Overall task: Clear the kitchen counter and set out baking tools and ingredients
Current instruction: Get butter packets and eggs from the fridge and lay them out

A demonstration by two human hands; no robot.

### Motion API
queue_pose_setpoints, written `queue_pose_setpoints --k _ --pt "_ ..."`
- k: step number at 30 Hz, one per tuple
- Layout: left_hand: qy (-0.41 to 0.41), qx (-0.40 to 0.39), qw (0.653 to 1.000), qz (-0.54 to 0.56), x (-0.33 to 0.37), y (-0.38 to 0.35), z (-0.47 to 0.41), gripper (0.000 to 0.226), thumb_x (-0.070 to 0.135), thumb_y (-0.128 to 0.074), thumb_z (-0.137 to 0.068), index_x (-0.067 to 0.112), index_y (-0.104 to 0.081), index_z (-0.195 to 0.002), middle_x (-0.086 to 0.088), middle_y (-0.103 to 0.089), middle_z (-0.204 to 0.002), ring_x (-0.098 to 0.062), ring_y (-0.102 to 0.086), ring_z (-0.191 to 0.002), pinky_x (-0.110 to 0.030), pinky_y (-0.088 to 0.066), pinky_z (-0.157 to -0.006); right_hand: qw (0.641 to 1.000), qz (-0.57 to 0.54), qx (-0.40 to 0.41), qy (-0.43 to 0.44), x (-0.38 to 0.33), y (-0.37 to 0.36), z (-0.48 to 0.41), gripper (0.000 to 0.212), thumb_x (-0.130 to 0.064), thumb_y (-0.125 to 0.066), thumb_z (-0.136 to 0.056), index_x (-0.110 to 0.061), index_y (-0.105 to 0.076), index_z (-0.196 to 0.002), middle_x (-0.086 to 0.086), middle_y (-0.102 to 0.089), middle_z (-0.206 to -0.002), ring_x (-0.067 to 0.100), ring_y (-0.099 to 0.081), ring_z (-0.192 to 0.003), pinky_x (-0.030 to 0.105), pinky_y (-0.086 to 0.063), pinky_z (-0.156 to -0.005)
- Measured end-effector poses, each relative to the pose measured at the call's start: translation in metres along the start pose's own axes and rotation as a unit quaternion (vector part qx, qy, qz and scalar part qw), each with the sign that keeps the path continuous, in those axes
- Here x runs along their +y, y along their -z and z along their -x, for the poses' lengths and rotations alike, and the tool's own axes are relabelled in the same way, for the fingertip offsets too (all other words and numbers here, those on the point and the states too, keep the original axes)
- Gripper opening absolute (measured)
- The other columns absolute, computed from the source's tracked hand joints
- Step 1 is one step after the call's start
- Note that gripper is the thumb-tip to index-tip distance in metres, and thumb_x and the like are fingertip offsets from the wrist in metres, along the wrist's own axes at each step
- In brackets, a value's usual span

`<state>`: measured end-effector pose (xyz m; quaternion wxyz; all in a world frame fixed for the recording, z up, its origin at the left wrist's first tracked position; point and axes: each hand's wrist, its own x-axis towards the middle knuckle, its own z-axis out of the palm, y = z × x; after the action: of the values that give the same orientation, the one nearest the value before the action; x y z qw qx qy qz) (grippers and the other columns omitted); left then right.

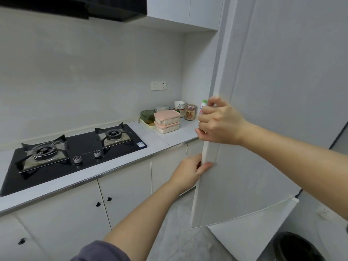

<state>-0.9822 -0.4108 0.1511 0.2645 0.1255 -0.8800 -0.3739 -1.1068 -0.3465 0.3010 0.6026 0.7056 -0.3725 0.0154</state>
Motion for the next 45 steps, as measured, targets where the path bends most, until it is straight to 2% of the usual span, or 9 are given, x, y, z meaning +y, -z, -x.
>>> queue_pose_setpoints --k 6,12,17,21,31,36,39,43,45 --pt "-0.030 -0.020 0.999 -0.016 0.025 -0.012 0.030 0.045 0.055 -0.045 -0.089 0.014 -0.041 -0.070 0.005 -0.044 -0.063 -0.015 -0.043 -0.060 -0.037 -0.038 -0.059 1.000 0.009 -0.007 0.004 -0.010 0.049 0.010 0.035 -0.022 -0.058 -0.083 -0.015 -0.049 -0.050 -0.001 -0.044 -0.051 0.022 -0.050 -0.055 0.034 -0.037 -0.082" --pt "-0.027 -0.023 0.998 -0.045 0.050 -0.026 0.053 0.044 0.052 -0.048 -0.089 0.017 -0.037 -0.065 0.005 -0.041 -0.062 -0.019 -0.043 -0.061 -0.039 -0.039 -0.058 1.000 0.013 -0.009 -0.001 -0.016 0.088 0.022 0.036 -0.021 -0.062 -0.081 -0.016 -0.046 -0.049 -0.001 -0.041 -0.051 0.022 -0.047 -0.054 0.034 -0.036 -0.081" --pt "-0.041 -0.023 0.998 -0.051 0.069 -0.035 0.068 0.042 0.054 -0.046 -0.086 0.022 -0.034 -0.062 0.006 -0.039 -0.058 -0.011 -0.039 -0.056 -0.033 -0.031 -0.055 1.000 0.006 0.001 0.001 -0.019 0.112 0.032 0.035 -0.021 -0.061 -0.081 -0.015 -0.048 -0.050 -0.002 -0.043 -0.051 0.023 -0.049 -0.053 0.034 -0.035 -0.081" --pt "-0.016 0.003 0.998 -0.056 0.081 -0.047 0.079 0.052 0.065 -0.038 -0.079 0.014 -0.040 -0.067 0.005 -0.042 -0.061 -0.016 -0.042 -0.060 -0.037 -0.038 -0.057 1.000 -0.002 0.011 0.001 -0.020 0.127 0.037 0.034 -0.020 -0.060 -0.081 -0.014 -0.049 -0.050 -0.001 -0.042 -0.051 0.023 -0.049 -0.053 0.035 -0.035 -0.081" --pt "0.018 0.029 0.997 -0.067 0.111 -0.067 0.102 0.050 0.065 -0.038 -0.079 0.016 -0.038 -0.066 0.006 -0.041 -0.061 -0.017 -0.042 -0.060 -0.037 -0.038 -0.057 1.000 -0.021 0.001 0.008 -0.022 0.160 0.049 0.034 -0.018 -0.059 -0.082 -0.014 -0.049 -0.050 0.001 -0.042 -0.051 0.026 -0.047 -0.054 0.037 -0.034 -0.084" --pt "0.049 0.020 0.998 -0.040 0.116 -0.064 0.113 0.048 0.060 -0.048 -0.086 0.016 -0.040 -0.069 0.008 -0.041 -0.059 -0.012 -0.039 -0.056 -0.035 -0.035 -0.054 0.994 -0.050 -0.012 -0.100 -0.050 0.173 0.043 0.020 -0.011 -0.052 -0.080 -0.013 -0.050 -0.060 0.002 -0.042 -0.057 0.026 -0.042 -0.055 0.039 -0.038 -0.083" --pt "0.080 0.016 0.995 -0.058 0.101 -0.047 0.123 0.042 0.064 -0.040 -0.087 0.023 -0.046 -0.077 0.010 -0.056 -0.069 -0.011 -0.055 -0.065 -0.037 -0.047 -0.064 0.980 -0.106 -0.055 -0.159 -0.070 0.178 0.033 0.013 -0.010 -0.048 -0.080 -0.013 -0.060 -0.075 0.002 -0.052 -0.066 0.026 -0.050 -0.061 0.039 -0.042 -0.077" --pt "0.111 0.050 0.990 -0.066 0.063 -0.012 0.137 0.023 0.047 -0.045 -0.092 0.027 -0.051 -0.083 0.010 -0.061 -0.081 -0.009 -0.062 -0.074 -0.039 -0.051 -0.073 0.925 -0.238 -0.098 -0.280 -0.096 0.164 0.008 0.019 -0.017 -0.049 -0.080 -0.013 -0.065 -0.089 0.001 -0.060 -0.077 0.024 -0.057 -0.069 0.035 -0.046 -0.064" --pt "0.126 0.069 0.988 -0.064 0.043 0.010 0.139 0.016 0.038 -0.048 -0.093 0.027 -0.053 -0.083 0.012 -0.061 -0.081 -0.007 -0.061 -0.073 -0.038 -0.051 -0.075 0.881 -0.299 -0.102 -0.353 -0.110 0.147 -0.007 0.024 -0.021 -0.046 -0.083 -0.014 -0.065 -0.096 -0.001 -0.063 -0.085 0.020 -0.059 -0.076 0.033 -0.048 -0.065"
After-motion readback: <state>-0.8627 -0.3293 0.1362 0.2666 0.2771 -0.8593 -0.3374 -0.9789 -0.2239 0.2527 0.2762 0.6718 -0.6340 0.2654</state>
